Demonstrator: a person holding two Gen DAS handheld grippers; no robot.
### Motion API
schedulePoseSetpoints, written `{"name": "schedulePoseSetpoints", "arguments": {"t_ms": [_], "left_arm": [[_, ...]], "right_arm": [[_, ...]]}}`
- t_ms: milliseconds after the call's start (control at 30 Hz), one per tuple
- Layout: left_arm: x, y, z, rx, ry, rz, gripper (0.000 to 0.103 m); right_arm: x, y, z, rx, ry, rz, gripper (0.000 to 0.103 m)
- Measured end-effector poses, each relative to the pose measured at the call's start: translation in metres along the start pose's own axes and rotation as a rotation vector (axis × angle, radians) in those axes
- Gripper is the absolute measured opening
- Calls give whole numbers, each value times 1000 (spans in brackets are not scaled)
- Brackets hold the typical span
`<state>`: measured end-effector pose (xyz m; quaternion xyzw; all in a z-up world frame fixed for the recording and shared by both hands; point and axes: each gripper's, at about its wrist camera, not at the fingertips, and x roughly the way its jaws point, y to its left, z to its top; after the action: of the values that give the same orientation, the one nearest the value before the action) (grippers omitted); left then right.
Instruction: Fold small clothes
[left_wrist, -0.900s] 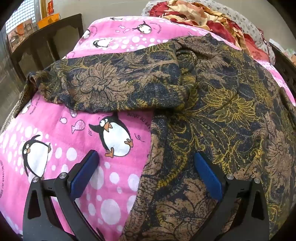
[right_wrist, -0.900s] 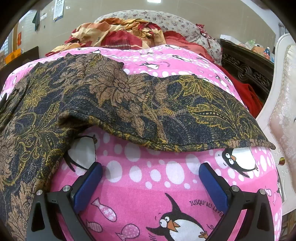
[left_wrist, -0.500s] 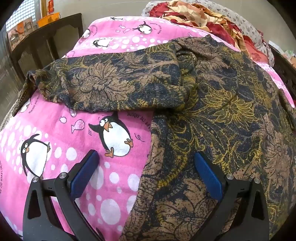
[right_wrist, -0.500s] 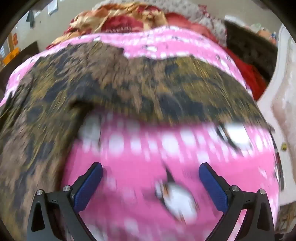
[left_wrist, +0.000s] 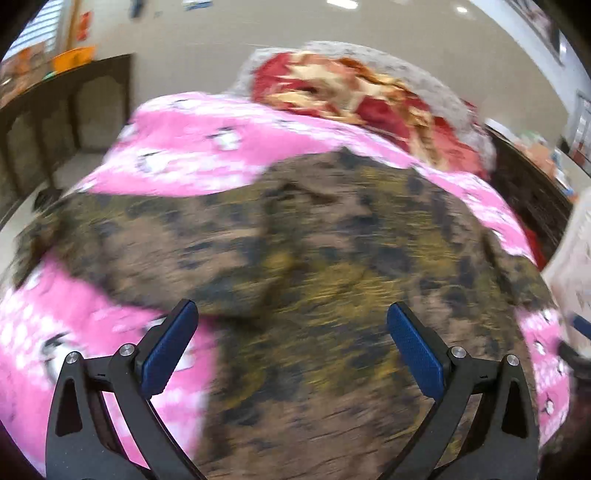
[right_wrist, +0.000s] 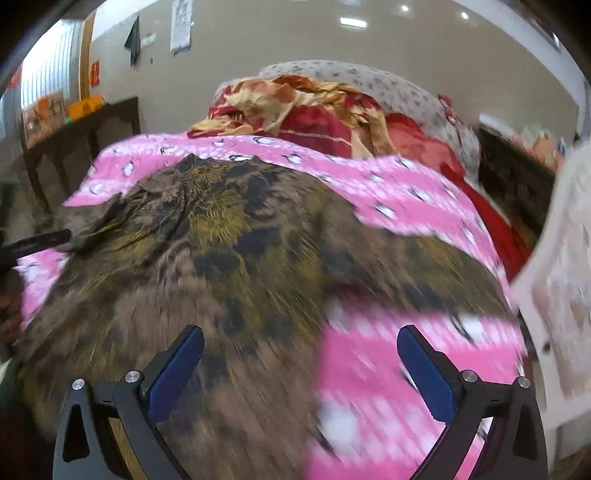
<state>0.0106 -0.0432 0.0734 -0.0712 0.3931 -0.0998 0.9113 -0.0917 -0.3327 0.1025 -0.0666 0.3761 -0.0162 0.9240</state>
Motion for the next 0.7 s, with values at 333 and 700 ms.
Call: {"name": "schedulePoseSetpoints", "arguments": {"t_ms": [333,700], "left_arm": [[86,-18,-17,78,120,99,102],[93,-21,-20,96,127,132,103]], "right_arm": [[145,52,6,86,120,147,88],[124,46,-19,-29,140,92,100]]}}
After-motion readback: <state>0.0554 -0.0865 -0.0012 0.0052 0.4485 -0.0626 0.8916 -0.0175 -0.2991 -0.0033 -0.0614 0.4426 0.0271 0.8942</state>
